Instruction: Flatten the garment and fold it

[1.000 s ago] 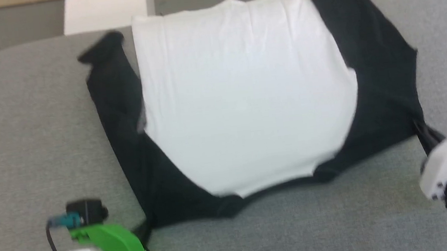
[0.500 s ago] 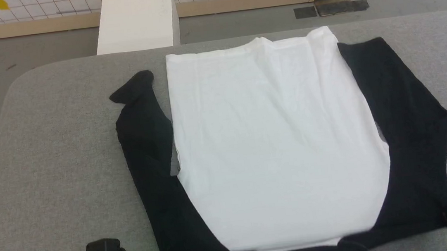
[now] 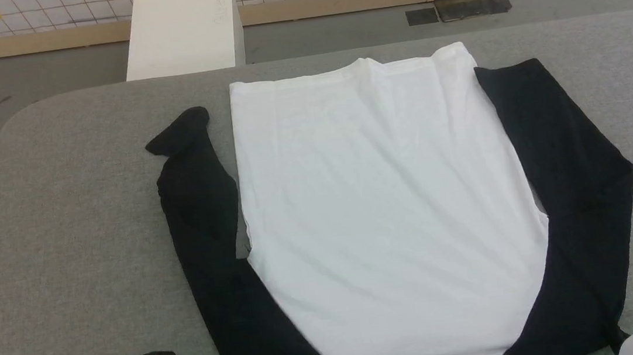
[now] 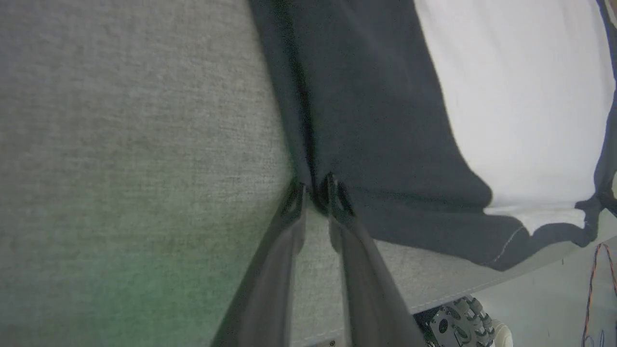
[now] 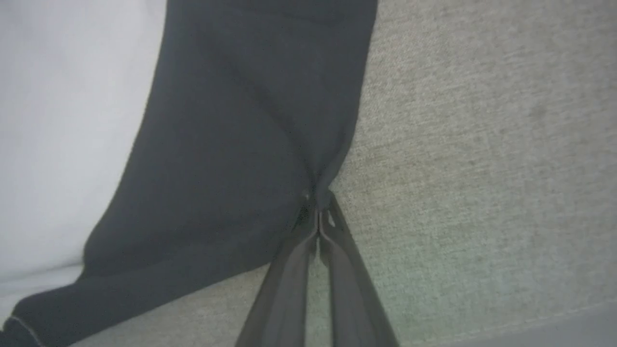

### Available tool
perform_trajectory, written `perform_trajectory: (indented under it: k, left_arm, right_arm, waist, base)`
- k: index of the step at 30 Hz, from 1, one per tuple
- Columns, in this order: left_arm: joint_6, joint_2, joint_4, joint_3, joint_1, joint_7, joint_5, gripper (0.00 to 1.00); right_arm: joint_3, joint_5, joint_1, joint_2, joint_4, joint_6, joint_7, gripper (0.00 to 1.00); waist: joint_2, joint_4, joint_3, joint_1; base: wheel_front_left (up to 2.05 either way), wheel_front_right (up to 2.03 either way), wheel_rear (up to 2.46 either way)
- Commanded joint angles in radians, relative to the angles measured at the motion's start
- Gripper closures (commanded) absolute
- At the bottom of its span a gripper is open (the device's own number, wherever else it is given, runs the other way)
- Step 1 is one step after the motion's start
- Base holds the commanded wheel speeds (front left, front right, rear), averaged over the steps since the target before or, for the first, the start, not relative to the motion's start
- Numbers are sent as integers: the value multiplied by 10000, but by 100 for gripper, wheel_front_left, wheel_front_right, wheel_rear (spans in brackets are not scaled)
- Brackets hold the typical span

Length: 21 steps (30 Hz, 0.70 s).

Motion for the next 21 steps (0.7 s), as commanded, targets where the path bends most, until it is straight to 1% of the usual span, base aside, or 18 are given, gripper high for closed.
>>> perform_trajectory:
  k: [1,5,8,13,16,19,21]
  left_arm:
    - [-107,-29,345,63,-157,-123,-54,0]
    - [-517,-154,693,297,-188,-720,-308,0]
    - [-738,-85,593,588,-265,-1307,-318,0]
    - [-790,16,150,1164,-833,-2634,89,0]
    - [-847,163,161,1368,-1467,-3392,547,0]
    - [-778,362,182,1385,-2229,-3786,1101,0]
    - [-763,598,311,1379,-2925,-3757,1399,0]
  right_arm:
    - [54,33,-65,7,147,-23,-80,0]
    - [-90,-7,56,8,-414,-23,-460,0]
    - [-227,-119,225,8,-1153,-23,-784,0]
    - [-104,-314,265,8,-2355,-23,-1606,0]
    - [280,-508,75,7,-2826,-23,-2486,0]
    - [716,-665,-210,-144,-2983,-23,-3400,0]
    - [980,-724,-432,-287,-3037,-23,-3974,0]
  waist:
    - [0,-25,-48,1]
    - [0,-29,-227,1]
    - [0,18,-345,1]
    - [0,28,-379,1]
    - [0,-35,-181,1]
    - [0,-131,169,1]
    - [0,-229,541,1]
  base:
    - [0,0,0]
    - [0,0,0]
    - [0,0,0]
    - [0,0,0]
    - [0,0,0]
    - [0,0,0]
    - [0,0,0]
